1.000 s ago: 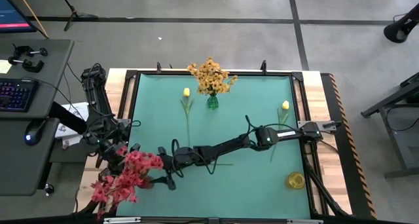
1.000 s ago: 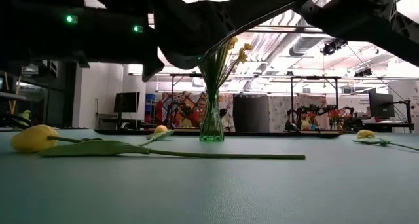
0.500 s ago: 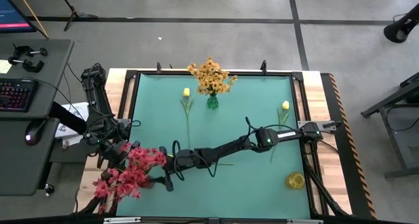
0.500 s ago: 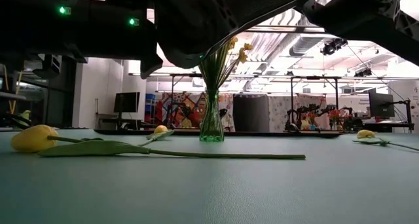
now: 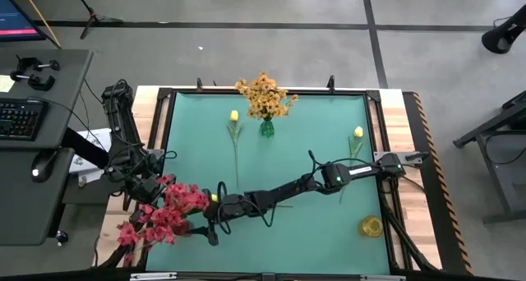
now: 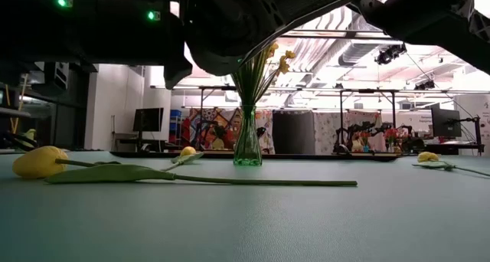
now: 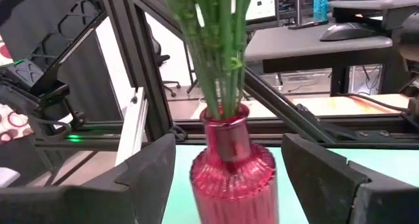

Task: Sort flowers into vase by color
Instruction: Put the red flower into the red vase

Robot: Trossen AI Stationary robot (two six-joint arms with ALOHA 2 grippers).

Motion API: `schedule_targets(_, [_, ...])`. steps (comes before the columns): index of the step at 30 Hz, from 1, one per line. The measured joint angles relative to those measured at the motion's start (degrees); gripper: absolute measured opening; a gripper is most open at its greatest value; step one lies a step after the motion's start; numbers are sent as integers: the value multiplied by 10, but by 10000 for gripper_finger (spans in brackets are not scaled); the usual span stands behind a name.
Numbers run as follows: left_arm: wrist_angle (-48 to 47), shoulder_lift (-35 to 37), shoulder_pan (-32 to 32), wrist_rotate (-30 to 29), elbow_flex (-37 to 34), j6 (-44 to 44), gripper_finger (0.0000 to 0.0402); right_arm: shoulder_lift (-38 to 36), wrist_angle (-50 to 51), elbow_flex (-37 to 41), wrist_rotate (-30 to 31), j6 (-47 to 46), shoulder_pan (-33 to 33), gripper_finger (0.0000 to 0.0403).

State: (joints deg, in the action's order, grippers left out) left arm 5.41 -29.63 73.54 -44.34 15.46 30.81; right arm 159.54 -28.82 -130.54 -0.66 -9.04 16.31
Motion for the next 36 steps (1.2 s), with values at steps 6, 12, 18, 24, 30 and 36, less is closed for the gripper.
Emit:
schedule_targets(6, [0,0,0,0,0,-1,136,5,16,0,17,-3,4,265])
schedule_targets(12, [0,0,0,-12,0,-11,136,27,4,0,26,-40,4,262])
schedule_targets(18, [0,0,0,-13,0,-16,136,28,-1,0,25,-40,4,236])
schedule_targets(24, [4,0,0,-13,-1,-30,136,28,8,0,23,-37,4,207])
schedule_targets(30, [19,0,0,-12,6,-30,136,28,9,0,22,-27,2,198])
schedule_targets(36, [19,0,0,16,27,-34,136,28,16,0,16,-26,1,198])
